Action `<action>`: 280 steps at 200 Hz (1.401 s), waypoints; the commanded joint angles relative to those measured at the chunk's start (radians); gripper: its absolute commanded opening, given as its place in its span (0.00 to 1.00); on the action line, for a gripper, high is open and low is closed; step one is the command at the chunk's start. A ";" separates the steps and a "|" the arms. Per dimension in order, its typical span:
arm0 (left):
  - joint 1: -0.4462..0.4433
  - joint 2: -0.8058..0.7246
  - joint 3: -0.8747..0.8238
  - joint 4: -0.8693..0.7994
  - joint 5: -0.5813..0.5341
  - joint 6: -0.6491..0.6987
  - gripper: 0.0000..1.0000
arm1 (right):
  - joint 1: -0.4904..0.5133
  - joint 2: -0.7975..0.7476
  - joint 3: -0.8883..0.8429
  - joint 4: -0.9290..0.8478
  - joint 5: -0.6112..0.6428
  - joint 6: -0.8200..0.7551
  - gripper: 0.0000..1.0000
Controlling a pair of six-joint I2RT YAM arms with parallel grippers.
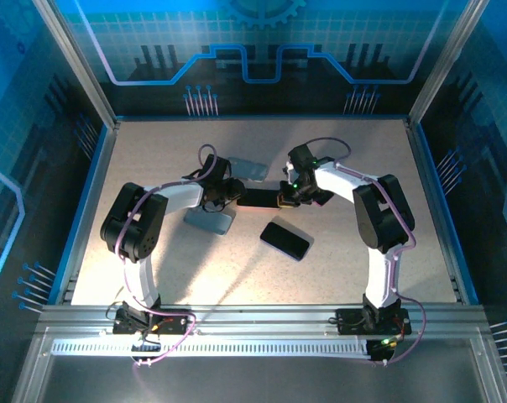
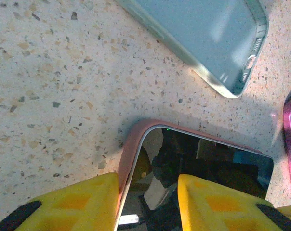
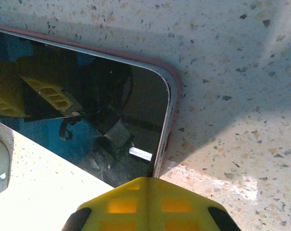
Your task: Put the phone into the phone case
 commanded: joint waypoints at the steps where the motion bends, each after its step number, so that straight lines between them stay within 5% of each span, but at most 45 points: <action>1: -0.010 0.015 0.023 -0.023 -0.006 0.003 0.38 | -0.001 0.031 0.001 -0.005 -0.018 -0.006 0.00; 280: -0.053 0.044 -0.022 -0.013 0.032 0.006 0.41 | 0.198 0.268 -0.046 0.018 0.070 0.028 0.00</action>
